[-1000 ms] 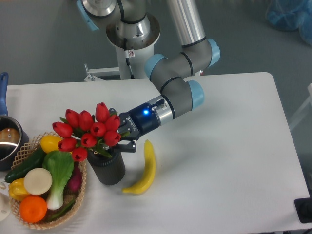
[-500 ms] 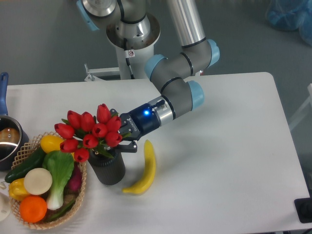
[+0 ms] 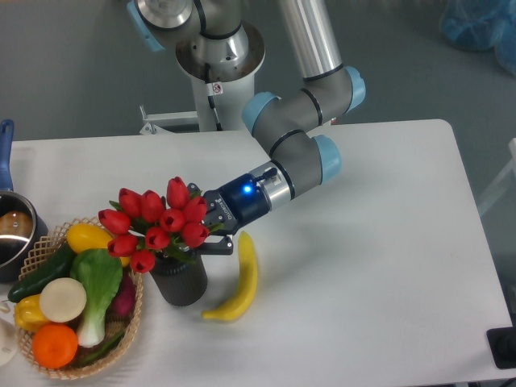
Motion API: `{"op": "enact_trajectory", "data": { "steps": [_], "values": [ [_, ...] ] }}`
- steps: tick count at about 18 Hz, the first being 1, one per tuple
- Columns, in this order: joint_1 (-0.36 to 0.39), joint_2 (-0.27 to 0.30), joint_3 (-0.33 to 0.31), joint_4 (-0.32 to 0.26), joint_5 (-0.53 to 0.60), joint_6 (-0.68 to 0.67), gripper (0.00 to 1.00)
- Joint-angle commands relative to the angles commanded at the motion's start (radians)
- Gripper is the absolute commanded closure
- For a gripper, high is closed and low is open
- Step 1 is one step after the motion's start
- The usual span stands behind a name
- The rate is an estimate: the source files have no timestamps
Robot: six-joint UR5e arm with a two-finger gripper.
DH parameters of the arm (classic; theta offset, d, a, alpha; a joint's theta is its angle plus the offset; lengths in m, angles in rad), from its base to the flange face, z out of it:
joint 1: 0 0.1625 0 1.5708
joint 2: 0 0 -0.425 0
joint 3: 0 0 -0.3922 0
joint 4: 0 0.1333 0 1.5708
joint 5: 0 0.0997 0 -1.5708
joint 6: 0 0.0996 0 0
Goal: Insert the flowers into the vase
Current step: 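Push the tulips deeper into the vase and straighten them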
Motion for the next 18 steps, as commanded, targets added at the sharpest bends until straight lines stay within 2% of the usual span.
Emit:
{"op": "enact_trajectory", "data": {
  "steps": [2,8,11,18],
  "values": [
    [0.003,0.002,0.0,0.002,0.0,0.002,0.51],
    [0.003,0.002,-0.011,0.0,0.0,0.054,0.37],
    [0.005,0.003,-0.012,0.0,0.0,0.054,0.34],
    [0.008,0.009,-0.023,0.0,0.0,0.055,0.18]
  ]
}}
